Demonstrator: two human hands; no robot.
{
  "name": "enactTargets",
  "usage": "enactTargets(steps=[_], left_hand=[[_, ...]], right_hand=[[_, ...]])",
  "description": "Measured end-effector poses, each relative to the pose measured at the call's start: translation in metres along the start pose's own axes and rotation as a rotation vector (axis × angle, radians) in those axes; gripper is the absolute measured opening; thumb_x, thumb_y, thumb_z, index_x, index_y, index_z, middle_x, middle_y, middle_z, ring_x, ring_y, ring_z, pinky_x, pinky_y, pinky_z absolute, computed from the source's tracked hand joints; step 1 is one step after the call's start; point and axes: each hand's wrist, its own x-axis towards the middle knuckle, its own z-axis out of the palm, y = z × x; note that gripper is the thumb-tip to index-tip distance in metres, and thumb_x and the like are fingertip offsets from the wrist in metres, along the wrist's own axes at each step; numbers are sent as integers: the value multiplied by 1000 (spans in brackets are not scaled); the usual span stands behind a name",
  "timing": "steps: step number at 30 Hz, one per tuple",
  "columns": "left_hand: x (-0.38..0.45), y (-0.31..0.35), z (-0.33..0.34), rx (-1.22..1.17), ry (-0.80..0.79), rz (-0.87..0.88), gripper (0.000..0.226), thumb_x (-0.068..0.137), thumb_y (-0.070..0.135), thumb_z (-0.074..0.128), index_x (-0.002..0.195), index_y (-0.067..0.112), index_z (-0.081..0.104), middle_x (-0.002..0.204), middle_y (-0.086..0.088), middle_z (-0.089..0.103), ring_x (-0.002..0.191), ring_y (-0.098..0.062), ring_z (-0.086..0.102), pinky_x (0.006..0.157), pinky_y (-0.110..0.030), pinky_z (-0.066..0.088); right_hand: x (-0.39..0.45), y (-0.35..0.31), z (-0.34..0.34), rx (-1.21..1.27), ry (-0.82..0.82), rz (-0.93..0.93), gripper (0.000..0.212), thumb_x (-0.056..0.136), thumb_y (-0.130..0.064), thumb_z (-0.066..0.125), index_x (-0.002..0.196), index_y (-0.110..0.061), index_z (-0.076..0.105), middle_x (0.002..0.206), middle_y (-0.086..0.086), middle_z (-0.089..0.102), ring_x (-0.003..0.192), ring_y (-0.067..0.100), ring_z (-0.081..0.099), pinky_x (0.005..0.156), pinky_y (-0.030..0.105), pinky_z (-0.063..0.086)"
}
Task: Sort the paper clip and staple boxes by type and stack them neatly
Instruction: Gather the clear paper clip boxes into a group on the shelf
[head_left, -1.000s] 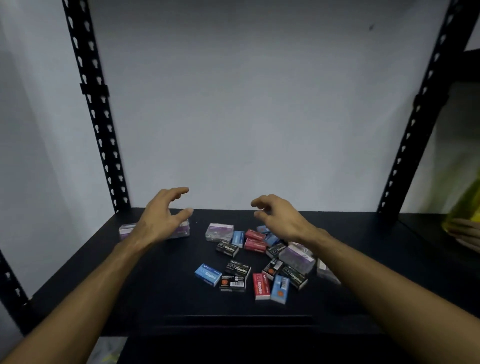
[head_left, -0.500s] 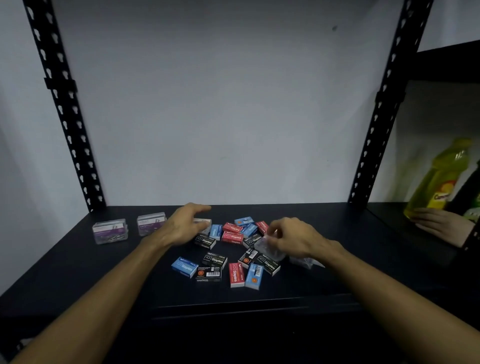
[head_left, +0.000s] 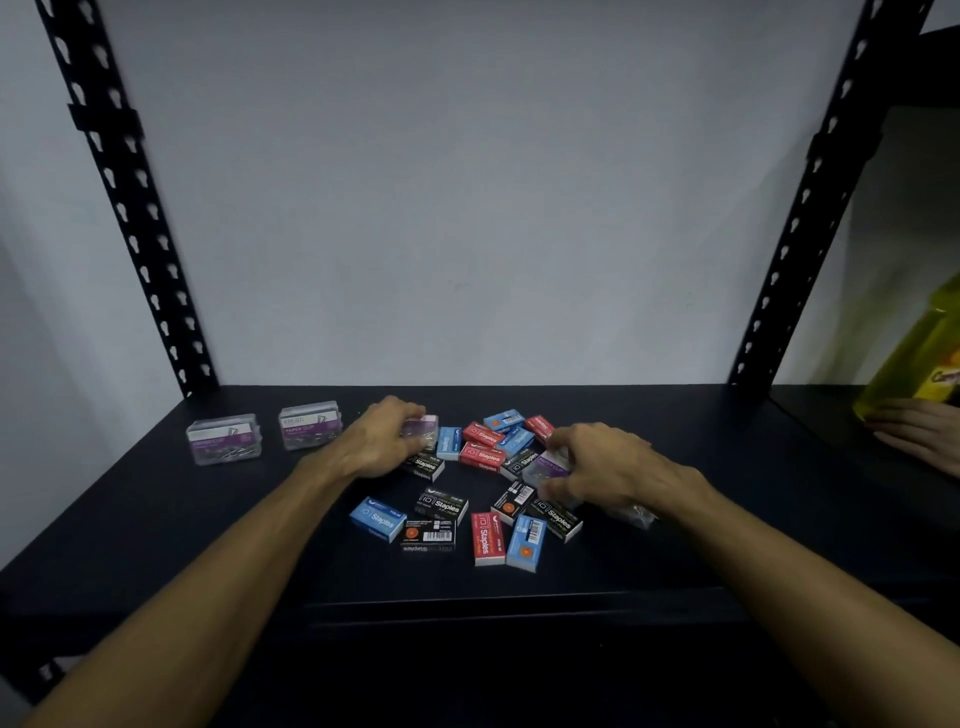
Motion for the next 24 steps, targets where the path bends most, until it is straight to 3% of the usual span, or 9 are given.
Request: enactTargets(steps=[6,9,14,18,21,24], left_hand=[[4,-10,-5,-43,-26,-50,68,87,26,72,146,9,42,148,-7,47,134,-23,46,110,-36,36],[5,-14,-8,-66,-46,-56,67,80,29,79,138,13,50,135,-6,58,116,-20,58,103,-39,47],[2,-13,-10,-107,-32,-19,56,74,24,83,119,27,50,117,1,56,97,-13,61,86,-34,53],[0,-13,-9,-137,-9,6,56,73,21,85,116,28,50,109,5,58,93,-12,61,77,-29,51],[0,-12,-7,-175,-14,13,59,77,17,81,126,26,50,112,5,56,96,-12,60,84,-30,52],[0,-13,-5,-179,-41,14,49,81,14,77,123,27,55,112,5,61,95,-11,61,84,-31,53]], right_hand=[[6,8,3,179,-5,3,77,81,-48,75,144,-17,44,130,3,61,101,12,62,89,31,51],[5,10,3,231,13,-19,77,80,-44,77,143,-13,46,130,2,57,97,9,58,80,24,48],[5,14,7,254,68,-36,70,77,-44,80,135,-19,51,121,-3,43,104,13,53,85,30,51],[6,17,10,316,82,-65,51,79,-36,80,121,-28,52,119,-4,47,99,10,54,74,22,46],[6,20,10,403,67,-74,43,80,-31,80,112,-29,53,116,-5,58,96,9,60,78,28,54],[4,21,8,458,38,-77,39,83,-23,78,112,-28,52,113,-5,62,93,8,63,72,24,55]])
